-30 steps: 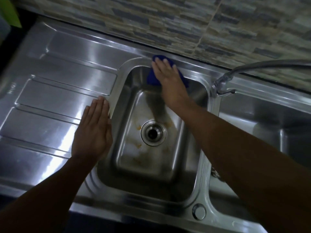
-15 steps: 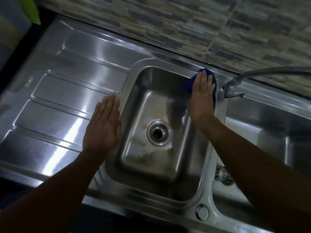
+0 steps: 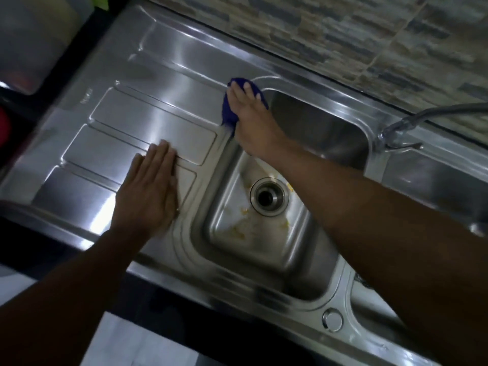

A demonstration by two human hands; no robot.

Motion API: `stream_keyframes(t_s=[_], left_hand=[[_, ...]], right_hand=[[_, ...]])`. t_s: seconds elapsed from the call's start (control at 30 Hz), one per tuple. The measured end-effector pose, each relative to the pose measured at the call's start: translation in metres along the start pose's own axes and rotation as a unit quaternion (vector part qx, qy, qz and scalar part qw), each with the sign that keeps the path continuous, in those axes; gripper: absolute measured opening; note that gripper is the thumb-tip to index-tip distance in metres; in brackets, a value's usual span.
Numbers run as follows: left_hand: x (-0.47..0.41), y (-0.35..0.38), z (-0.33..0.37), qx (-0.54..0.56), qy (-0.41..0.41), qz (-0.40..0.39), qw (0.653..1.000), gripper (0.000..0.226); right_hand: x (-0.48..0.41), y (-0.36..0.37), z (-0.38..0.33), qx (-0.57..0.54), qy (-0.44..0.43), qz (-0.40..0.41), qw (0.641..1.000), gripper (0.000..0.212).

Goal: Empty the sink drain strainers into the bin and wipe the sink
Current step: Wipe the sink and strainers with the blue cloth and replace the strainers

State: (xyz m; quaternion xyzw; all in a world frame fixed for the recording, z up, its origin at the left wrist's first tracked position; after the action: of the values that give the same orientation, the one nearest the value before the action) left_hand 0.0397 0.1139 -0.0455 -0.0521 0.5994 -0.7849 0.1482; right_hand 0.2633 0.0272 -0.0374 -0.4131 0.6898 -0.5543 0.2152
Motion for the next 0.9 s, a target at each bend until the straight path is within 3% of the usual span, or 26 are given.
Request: stream_keyframes(t_s=[0.13, 0.23, 0.53, 0.73, 0.9], left_hand=[[0.019, -0.006, -0.019, -0.020, -0.027, -0.008, 0.999, 0.059], [0.022, -0.007, -0.020, -0.006, -0.028, -0.016, 0.999, 0.060], [0.017, -0.003, -0.024, -0.009, -0.032, -0.034, 0.999, 0.061], [0.018, -0.002, -0.023, -0.001, -0.036, -0.032, 0.999, 0.061], [0.020, 0.000, -0.026, -0.002, -0.034, -0.038, 0.999, 0.060]], right_hand=[[0.059, 0.032, -0.049, 0.049, -0.062, 0.022, 0.997, 0.080], [0.088, 0.043, -0.066, -0.011, -0.094, 0.011, 0.995, 0.083], [0.028, 0.017, -0.041, -0.048, -0.021, 0.011, 0.999, 0.079], [0.121, 0.044, -0.098, -0.190, -0.082, -0.019, 0.978, 0.071], [0.197, 0.066, -0.141, -0.223, -0.140, -0.083, 0.961, 0.070]])
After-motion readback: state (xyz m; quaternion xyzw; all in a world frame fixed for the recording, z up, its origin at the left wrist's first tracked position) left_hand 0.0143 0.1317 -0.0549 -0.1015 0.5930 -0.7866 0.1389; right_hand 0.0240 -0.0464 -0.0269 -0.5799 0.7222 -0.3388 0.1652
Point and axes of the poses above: each hand's wrist, its own x-axis away from the middle knuckle, its own y-axis out of the palm, z = x × y, the point moved 7 cm from there along -x, towards the middle knuckle, and after that the axes turned 4 degrees about x, right-handed, at the moved point
